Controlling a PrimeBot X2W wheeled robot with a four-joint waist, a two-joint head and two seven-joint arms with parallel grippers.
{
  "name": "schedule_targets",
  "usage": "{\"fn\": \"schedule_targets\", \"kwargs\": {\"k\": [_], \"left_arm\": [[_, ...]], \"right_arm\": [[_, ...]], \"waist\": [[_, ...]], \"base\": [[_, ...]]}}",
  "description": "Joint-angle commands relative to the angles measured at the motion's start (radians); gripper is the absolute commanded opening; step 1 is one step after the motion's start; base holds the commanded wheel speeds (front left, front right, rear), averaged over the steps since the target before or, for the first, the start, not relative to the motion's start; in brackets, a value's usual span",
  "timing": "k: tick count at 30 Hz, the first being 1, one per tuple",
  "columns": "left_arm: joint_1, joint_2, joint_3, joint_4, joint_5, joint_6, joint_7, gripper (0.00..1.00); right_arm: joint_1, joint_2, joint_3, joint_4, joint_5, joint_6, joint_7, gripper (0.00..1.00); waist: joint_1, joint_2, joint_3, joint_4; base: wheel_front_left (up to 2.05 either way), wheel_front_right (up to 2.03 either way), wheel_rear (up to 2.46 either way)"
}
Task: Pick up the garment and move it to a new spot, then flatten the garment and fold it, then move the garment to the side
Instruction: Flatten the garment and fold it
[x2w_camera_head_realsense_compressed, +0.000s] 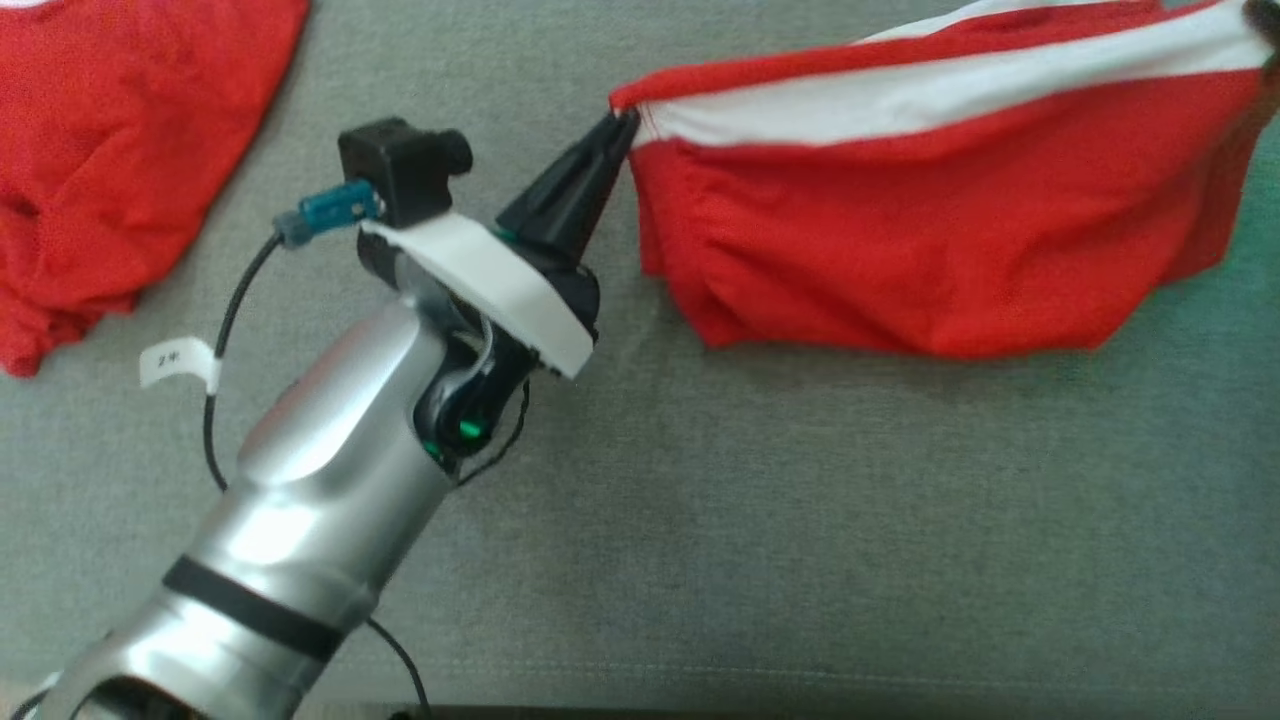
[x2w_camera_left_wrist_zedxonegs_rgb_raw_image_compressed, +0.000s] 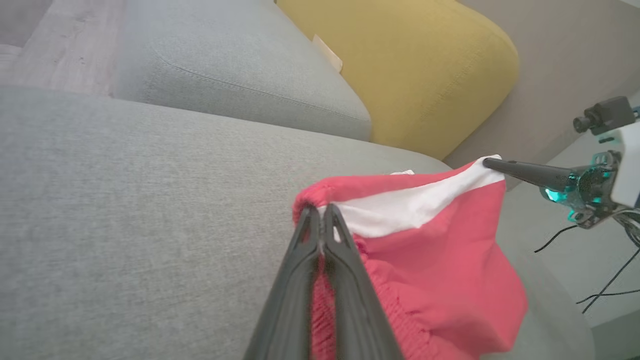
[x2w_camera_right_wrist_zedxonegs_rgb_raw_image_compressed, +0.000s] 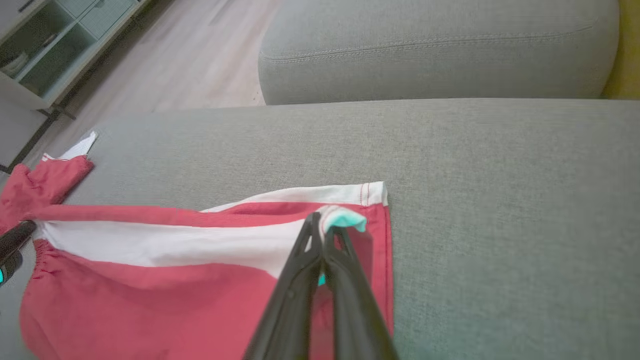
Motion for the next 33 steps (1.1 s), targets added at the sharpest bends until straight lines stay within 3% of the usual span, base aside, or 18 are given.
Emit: {"fn": "schedule_targets", "kwargs": {"k": [1, 6, 7, 8, 9, 10, 11, 12, 16, 21, 26, 28, 33], "left_arm": [[-0.059, 0.015, 0.024, 0.002, 0.006, 0.000, -0.024, 0.00], [-0.104, -0.003, -0.003, 0.071, 0.009, 0.000, -0.057, 0.00], [-0.109, -0.005, -0.009, 0.079, 0.004, 0.000, -0.061, 0.00], [-0.113, -0.007, -0.015, 0.085, -0.001, 0.000, -0.065, 0.00], [-0.117, -0.009, -0.021, 0.090, -0.006, 0.000, -0.068, 0.20], [-0.120, -0.009, -0.027, 0.095, -0.012, 0.000, -0.072, 0.43], [-0.122, -0.010, -0.032, 0.099, -0.017, 0.000, -0.075, 0.77], [-0.125, -0.009, -0.036, 0.104, -0.021, 0.000, -0.078, 1.00], [-0.128, -0.005, -0.045, 0.122, -0.026, 0.000, -0.084, 1.00], [-0.104, 0.009, -0.024, 0.133, 0.024, 0.008, -0.091, 1.00], [0.027, 0.022, 0.086, 0.013, 0.198, 0.098, -0.092, 1.00], [0.148, 0.018, 0.161, -0.088, 0.310, 0.163, -0.092, 1.00], [0.351, -0.032, 0.271, -0.256, 0.470, 0.225, -0.092, 1.00]], "right_arm": [[-0.030, -0.021, 0.013, 0.003, -0.008, -0.001, 0.015, 0.00], [-0.104, -0.013, 0.063, 0.061, -0.008, -0.001, 0.017, 0.01], [-0.114, -0.012, 0.073, 0.068, -0.007, -0.001, 0.014, 0.11], [-0.122, -0.011, 0.084, 0.073, -0.004, -0.001, 0.012, 0.31], [-0.129, -0.011, 0.096, 0.073, -0.001, -0.001, 0.008, 0.82], [-0.135, -0.011, 0.107, 0.072, 0.003, -0.001, 0.001, 1.00], [-0.140, -0.011, 0.111, 0.077, 0.004, -0.001, -0.014, 1.00], [-0.146, -0.011, 0.119, 0.081, 0.003, -0.001, -0.028, 1.00], [-0.153, -0.010, 0.140, 0.087, 0.010, -0.001, -0.077, 1.00], [-0.116, -0.018, 0.143, 0.080, 0.022, -0.001, -0.232, 1.00], [0.014, -0.007, 0.156, 0.070, 0.002, -0.001, -0.408, 1.00], [0.096, 0.022, 0.155, 0.105, -0.023, -0.001, -0.480, 1.00], [0.178, 0.089, 0.122, 0.210, -0.073, -0.001, -0.527, 1.00]], "waist": [[0.0000, 0.0000, 0.018, 0.018], [0.0000, 0.0000, 0.029, 0.031], [0.0000, 0.0000, 0.030, 0.032], [0.0000, 0.0000, 0.031, 0.033], [0.0000, 0.0000, 0.032, 0.033], [0.0000, 0.0000, 0.032, 0.033], [0.0000, 0.0000, 0.032, 0.033], [0.0000, 0.0000, 0.031, 0.032], [0.0000, 0.0000, 0.022, 0.026], [0.0000, 0.0000, -0.022, 0.012], [0.0000, 0.0000, -0.087, -0.014], [0.0000, 0.0000, -0.122, -0.024], [0.0000, 0.0000, -0.162, -0.010]], "base": [[0.00, 0.00, 0.00], [0.00, 0.00, 0.00], [0.00, 0.00, 0.00], [0.00, 0.00, 0.00], [0.00, 0.00, 0.00], [0.00, 0.00, 0.00], [0.00, 0.00, 0.00], [0.00, 0.00, 0.00], [0.00, 0.00, 0.00], [0.00, 0.00, 0.00], [0.00, 0.00, 0.00], [0.00, 0.00, 0.00], [0.00, 0.00, 0.00]]}}
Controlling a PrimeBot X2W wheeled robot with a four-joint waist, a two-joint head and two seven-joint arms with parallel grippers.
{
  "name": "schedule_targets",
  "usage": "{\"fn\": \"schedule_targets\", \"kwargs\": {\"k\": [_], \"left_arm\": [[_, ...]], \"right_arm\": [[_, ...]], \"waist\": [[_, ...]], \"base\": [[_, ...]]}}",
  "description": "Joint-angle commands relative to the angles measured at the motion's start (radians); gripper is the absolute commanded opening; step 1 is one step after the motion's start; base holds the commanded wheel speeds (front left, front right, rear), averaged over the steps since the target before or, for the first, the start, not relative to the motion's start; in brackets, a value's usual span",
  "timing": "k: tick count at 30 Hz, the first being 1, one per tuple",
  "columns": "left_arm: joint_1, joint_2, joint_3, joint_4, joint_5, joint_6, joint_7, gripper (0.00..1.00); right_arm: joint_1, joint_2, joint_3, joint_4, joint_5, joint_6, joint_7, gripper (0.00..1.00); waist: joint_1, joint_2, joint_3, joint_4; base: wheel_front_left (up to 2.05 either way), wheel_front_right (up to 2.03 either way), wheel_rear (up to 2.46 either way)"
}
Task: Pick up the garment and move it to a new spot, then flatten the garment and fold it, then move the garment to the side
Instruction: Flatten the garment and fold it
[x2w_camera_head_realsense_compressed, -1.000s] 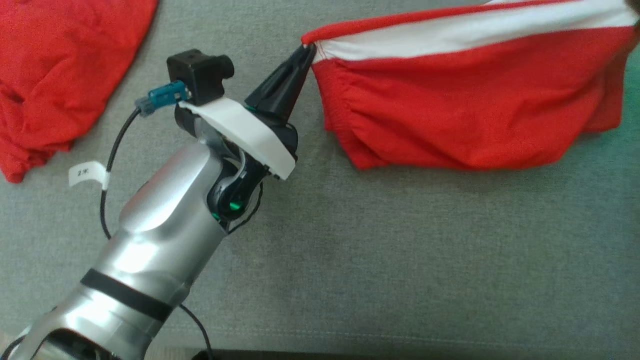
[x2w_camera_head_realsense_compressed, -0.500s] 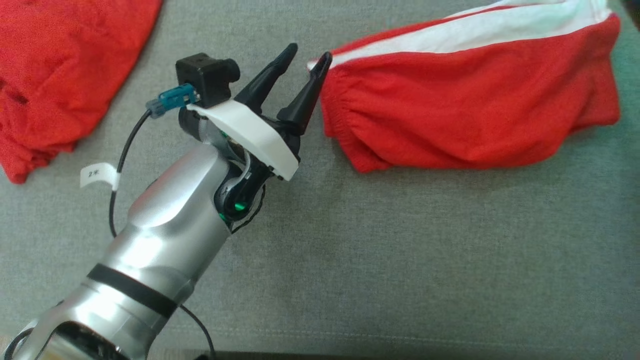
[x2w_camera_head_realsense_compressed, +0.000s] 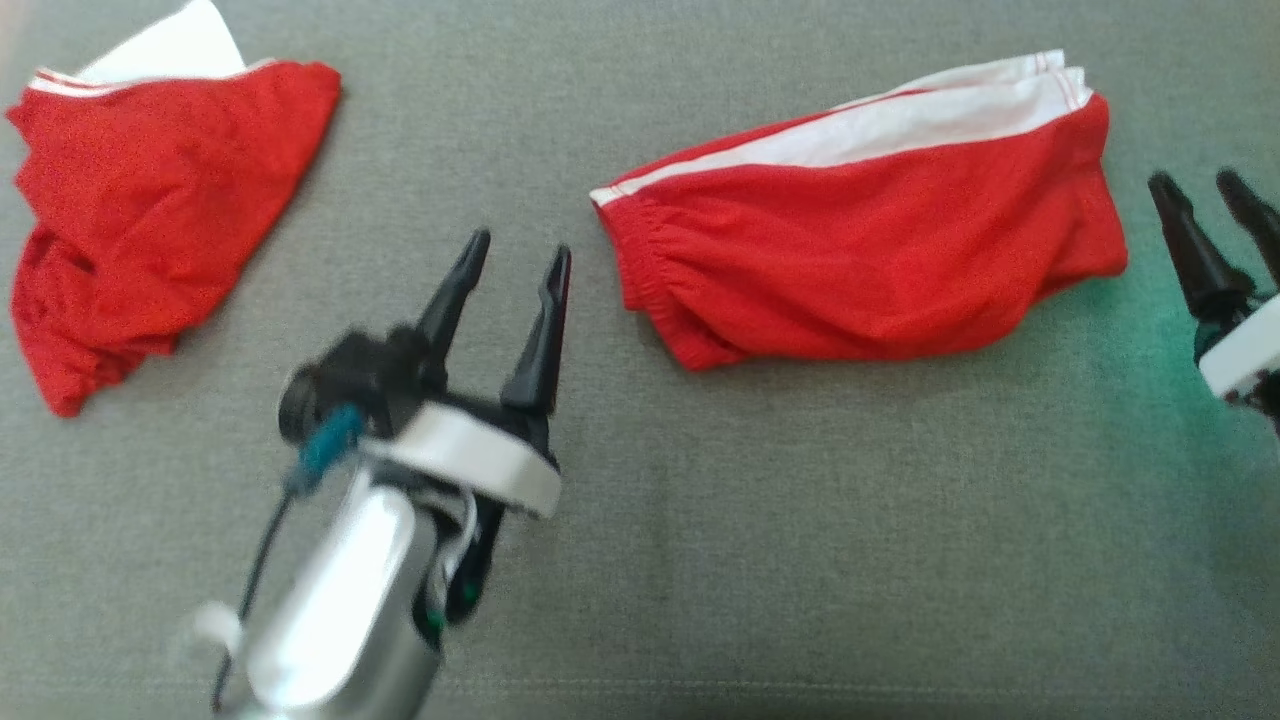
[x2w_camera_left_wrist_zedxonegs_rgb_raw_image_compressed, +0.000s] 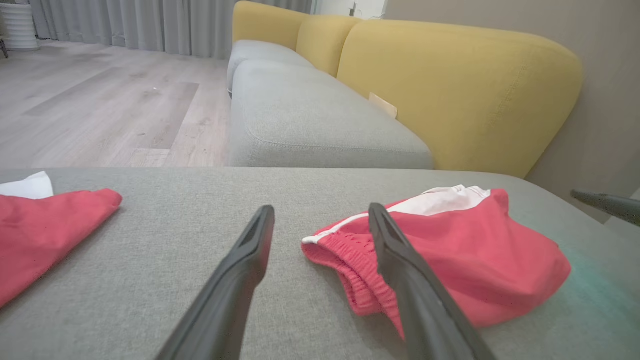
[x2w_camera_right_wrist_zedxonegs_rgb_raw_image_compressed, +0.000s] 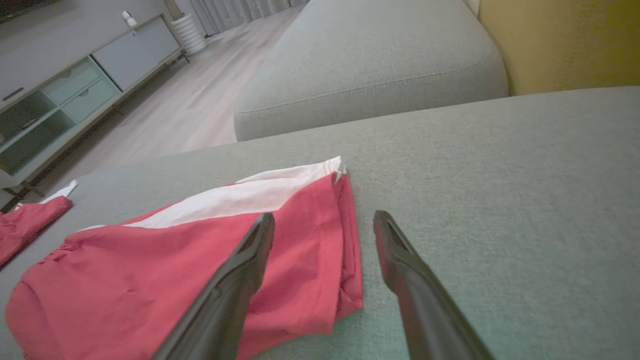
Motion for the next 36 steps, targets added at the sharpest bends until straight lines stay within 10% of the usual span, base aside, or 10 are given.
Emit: {"fn": "schedule_targets", "kwargs": {"k": [1, 20, 22, 23, 36], "left_arm": [[-0.005, -0.001, 0.048, -0.051, 0.022, 0.008, -0.012, 1.00], [0.227, -0.085, 0.060, -0.226, 0.157, 0.024, -0.012, 1.00], [0.226, -0.085, 0.060, -0.225, 0.154, 0.027, -0.012, 1.00], [0.226, -0.085, 0.061, -0.225, 0.154, 0.029, -0.012, 1.00], [0.226, -0.085, 0.088, -0.207, 0.167, 0.021, -0.012, 1.00]], "right_arm": [[-0.003, -0.017, -0.015, -0.004, -0.020, -0.001, -0.010, 1.00], [-0.080, 0.035, -0.100, 0.413, -0.205, -0.001, 0.135, 1.00], [-0.079, 0.044, -0.093, 0.423, -0.200, -0.001, 0.149, 0.07], [-0.079, 0.048, -0.088, 0.424, -0.196, -0.001, 0.156, 0.00], [-0.100, 0.017, -0.083, 0.441, -0.218, -0.001, 0.118, 0.00]], "waist": [[0.0000, 0.0000, -0.013, 0.013], [0.0000, 0.0000, 0.006, 0.240], [0.0000, 0.0000, 0.006, 0.242], [0.0000, 0.0000, 0.006, 0.241], [0.0000, 0.0000, -0.036, 0.096]], "base": [[0.00, 0.00, 0.00], [0.00, 0.00, 0.00], [0.00, 0.00, 0.00], [0.00, 0.00, 0.00], [0.00, 0.00, 0.00]]}}
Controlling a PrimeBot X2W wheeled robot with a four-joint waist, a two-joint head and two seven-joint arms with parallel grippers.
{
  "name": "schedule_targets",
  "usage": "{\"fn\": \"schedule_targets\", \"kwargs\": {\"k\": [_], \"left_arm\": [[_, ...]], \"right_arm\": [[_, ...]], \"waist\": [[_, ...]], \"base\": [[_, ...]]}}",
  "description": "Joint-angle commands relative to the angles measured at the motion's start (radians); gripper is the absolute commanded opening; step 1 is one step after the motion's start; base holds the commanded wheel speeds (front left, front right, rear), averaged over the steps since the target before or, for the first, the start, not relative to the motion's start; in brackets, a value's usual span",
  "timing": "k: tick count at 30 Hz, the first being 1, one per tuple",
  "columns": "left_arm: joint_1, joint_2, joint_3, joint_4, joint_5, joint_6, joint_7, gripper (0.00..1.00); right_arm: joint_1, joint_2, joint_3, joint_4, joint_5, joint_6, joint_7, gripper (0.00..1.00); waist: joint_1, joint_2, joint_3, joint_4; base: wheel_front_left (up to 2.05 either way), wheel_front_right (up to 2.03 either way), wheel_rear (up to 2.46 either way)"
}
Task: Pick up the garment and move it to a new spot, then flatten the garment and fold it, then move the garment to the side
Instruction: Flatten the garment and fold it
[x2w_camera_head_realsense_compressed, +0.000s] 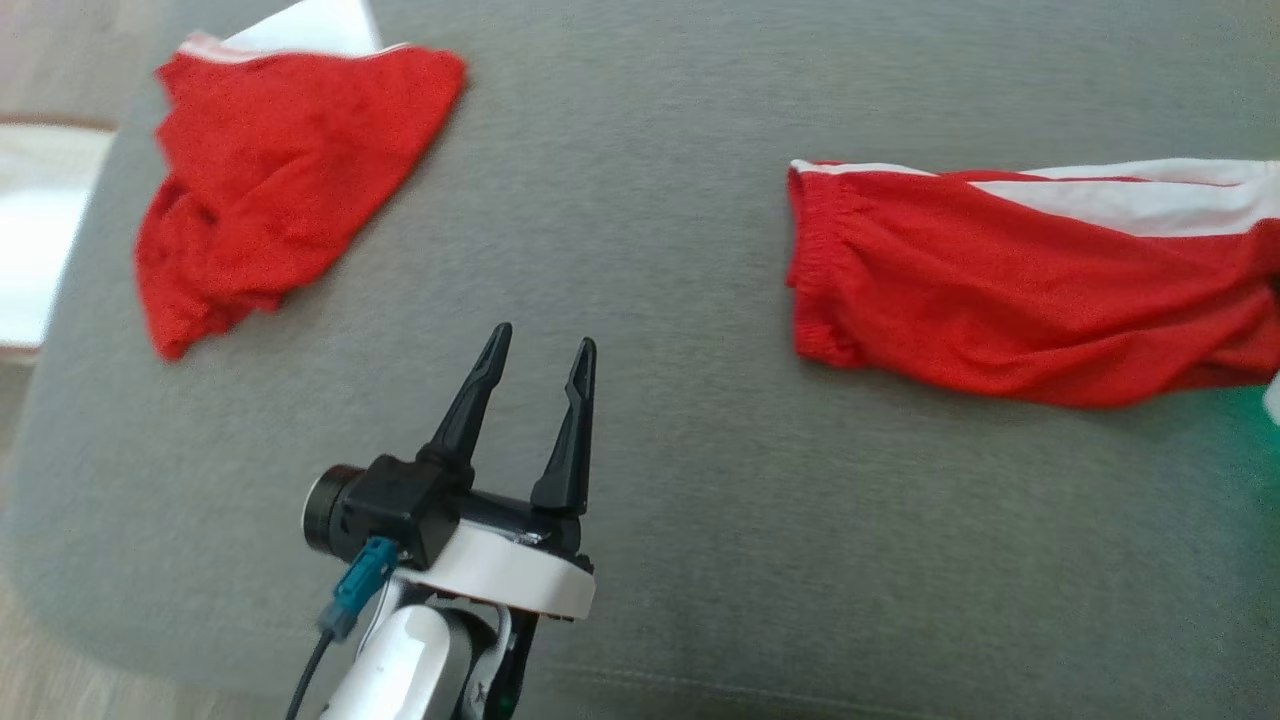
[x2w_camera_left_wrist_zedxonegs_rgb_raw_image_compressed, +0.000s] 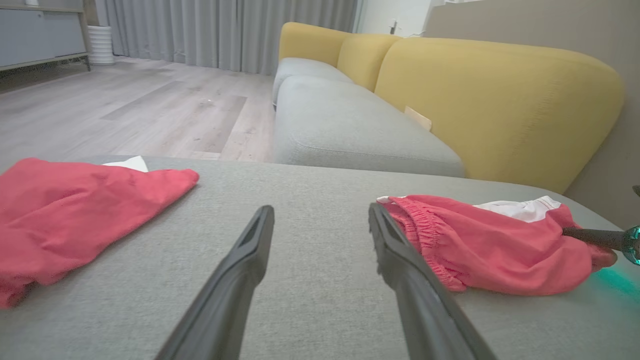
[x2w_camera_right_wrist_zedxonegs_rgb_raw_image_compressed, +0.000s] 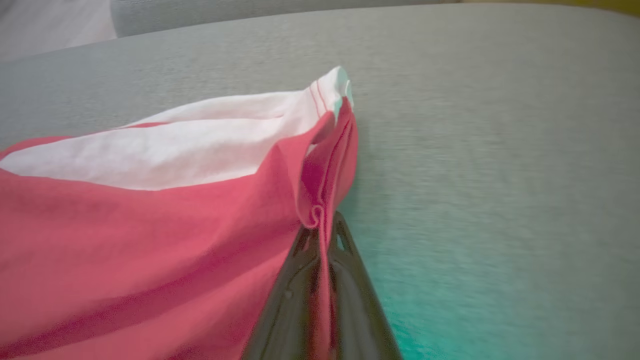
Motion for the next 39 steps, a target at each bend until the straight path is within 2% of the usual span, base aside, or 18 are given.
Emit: {"fn": "schedule_targets", "kwargs": {"k": [1, 7, 12, 21, 28, 35, 36, 37, 38, 39], "left_arm": [[-0.009, -0.003, 0.035, -0.028, 0.006, -0.004, -0.012, 1.00], [-0.019, -0.003, 0.029, -0.015, 0.006, -0.017, -0.012, 1.00], [-0.027, -0.003, 0.019, -0.004, 0.001, -0.015, -0.012, 1.00], [-0.024, -0.003, 0.008, 0.020, -0.018, -0.019, -0.012, 1.00], [-0.016, -0.003, -0.006, 0.023, -0.031, -0.014, -0.012, 1.00], [-0.019, -0.003, -0.021, 0.024, -0.044, -0.010, -0.012, 1.00], [-0.021, -0.003, -0.024, 0.025, -0.047, -0.009, -0.012, 1.00], [-0.023, -0.003, -0.026, 0.025, -0.049, -0.007, -0.012, 1.00], [-0.023, -0.003, -0.027, 0.024, -0.051, -0.005, -0.012, 1.00], [-0.023, -0.003, -0.027, 0.024, -0.053, -0.003, -0.012, 1.00]], "right_arm": [[-0.003, -0.051, 0.001, -0.013, -0.007, -0.001, -0.013, 0.00], [-0.047, -0.098, -0.002, -0.046, -0.046, -0.001, 0.007, 0.00], [-0.086, -0.084, -0.011, -0.131, -0.060, -0.001, 0.024, 0.00], [-0.041, 0.022, -0.047, -0.343, -0.092, -0.001, 0.063, 0.00], [0.054, 0.130, -0.074, -0.509, -0.153, -0.001, 0.148, 0.00], [0.109, 0.219, -0.095, -0.581, -0.200, -0.001, 0.227, 0.00], [0.116, 0.232, -0.099, -0.587, -0.204, -0.001, 0.233, 0.23], [0.121, 0.245, -0.102, -0.595, -0.205, -0.001, 0.235, 0.33], [0.127, 0.260, -0.109, -0.602, -0.199, -0.001, 0.238, 0.47], [0.132, 0.276, -0.118, -0.607, -0.191, -0.001, 0.243, 1.00]], "waist": [[0.0000, 0.0000, -0.014, -0.043], [0.0000, 0.0000, -0.025, -0.106], [0.0000, 0.0000, -0.033, -0.119], [0.0000, 0.0000, -0.068, -0.078], [0.0000, 0.0000, -0.078, -0.022], [0.0000, 0.0000, -0.074, 0.008], [0.0000, 0.0000, -0.075, 0.012], [0.0000, 0.0000, -0.076, 0.014], [0.0000, 0.0000, -0.077, 0.015], [0.0000, 0.0000, -0.079, 0.014]], "base": [[0.00, 0.00, 0.00], [0.00, 0.00, 0.00], [0.00, 0.00, 0.00], [0.00, 0.00, 0.00], [0.00, 0.00, 0.00], [0.00, 0.00, 0.00], [0.00, 0.00, 0.00], [0.00, 0.00, 0.00], [0.00, 0.00, 0.00], [0.00, 0.00, 0.00]]}}
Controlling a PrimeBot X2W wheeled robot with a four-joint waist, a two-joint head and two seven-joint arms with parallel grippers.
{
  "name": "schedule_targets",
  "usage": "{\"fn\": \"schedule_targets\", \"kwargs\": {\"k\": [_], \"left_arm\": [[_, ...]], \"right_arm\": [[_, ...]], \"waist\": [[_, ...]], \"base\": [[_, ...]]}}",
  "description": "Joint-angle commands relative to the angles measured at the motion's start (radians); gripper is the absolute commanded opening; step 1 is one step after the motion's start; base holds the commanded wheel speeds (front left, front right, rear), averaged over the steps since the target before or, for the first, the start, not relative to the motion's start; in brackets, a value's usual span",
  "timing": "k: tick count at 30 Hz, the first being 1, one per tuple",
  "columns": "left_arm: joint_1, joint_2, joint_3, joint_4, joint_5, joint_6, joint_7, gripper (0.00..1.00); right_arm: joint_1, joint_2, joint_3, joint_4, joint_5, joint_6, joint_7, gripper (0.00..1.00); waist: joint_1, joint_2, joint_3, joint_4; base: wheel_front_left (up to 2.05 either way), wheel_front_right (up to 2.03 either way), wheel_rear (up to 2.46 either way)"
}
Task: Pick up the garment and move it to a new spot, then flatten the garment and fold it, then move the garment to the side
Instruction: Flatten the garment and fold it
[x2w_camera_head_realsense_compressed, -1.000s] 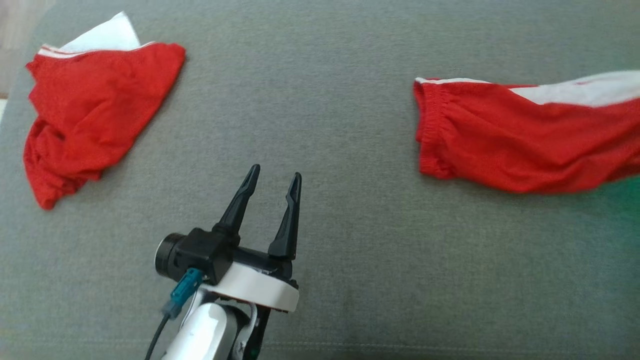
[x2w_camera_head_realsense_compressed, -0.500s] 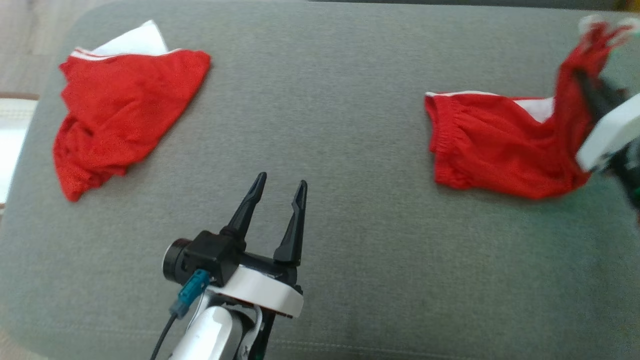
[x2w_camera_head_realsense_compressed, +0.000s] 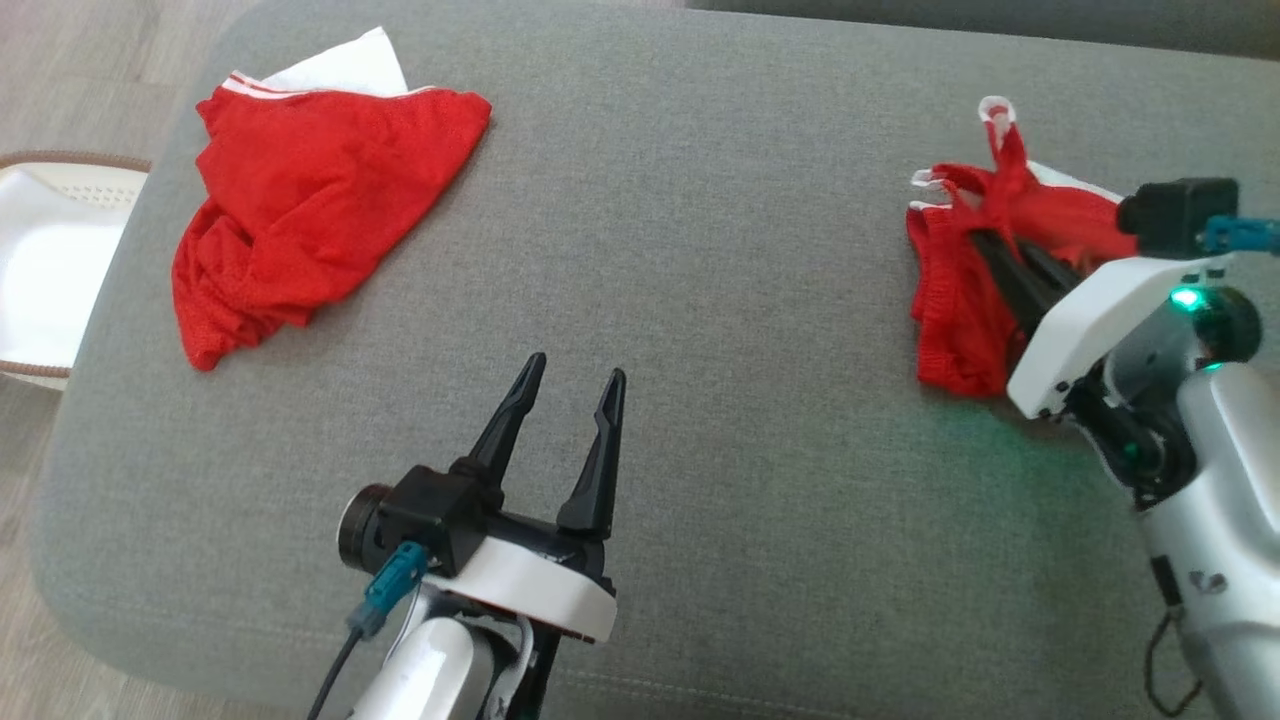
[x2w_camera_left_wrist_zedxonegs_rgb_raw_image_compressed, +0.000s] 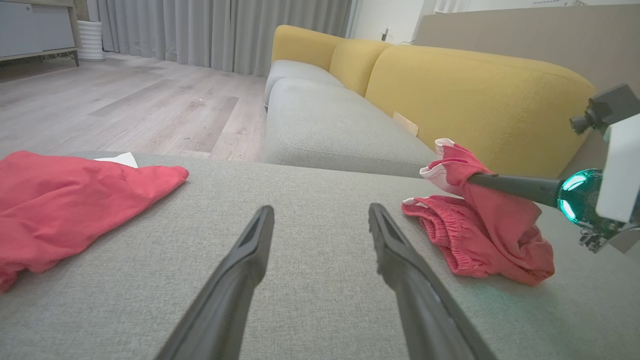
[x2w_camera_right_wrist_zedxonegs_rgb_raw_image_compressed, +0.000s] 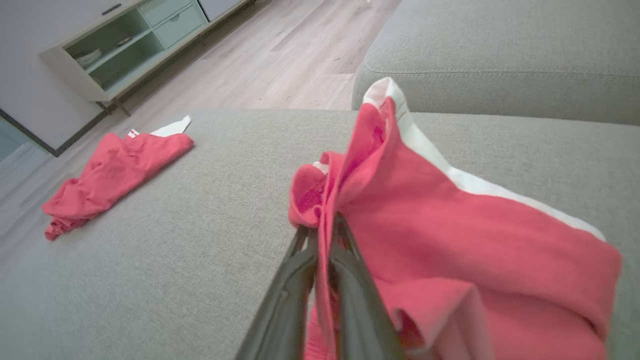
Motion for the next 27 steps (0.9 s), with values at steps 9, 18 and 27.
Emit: {"fn": "schedule_targets", "kwargs": {"k": [9, 18, 27], "left_arm": [[-0.016, -0.003, 0.031, -0.034, -0.010, 0.015, -0.012, 1.00], [0.004, -0.003, 0.038, -0.027, 0.006, 0.000, -0.012, 1.00], [0.037, -0.003, 0.063, -0.010, 0.035, -0.009, -0.012, 1.00]], "right_arm": [[0.053, 0.030, -0.139, -0.168, 0.065, -0.001, -0.017, 1.00], [0.256, -0.012, -0.303, -0.260, -0.027, -0.001, -0.105, 1.00], [0.357, 0.056, -0.258, -0.254, -0.031, -0.001, -0.193, 1.00]], "waist": [[0.0000, 0.0000, -0.019, -0.024], [0.0000, 0.0000, -0.047, -0.040], [0.0000, 0.0000, -0.098, -0.051]], "base": [[0.00, 0.00, 0.00], [0.00, 0.00, 0.00], [0.00, 0.00, 0.00]]}}
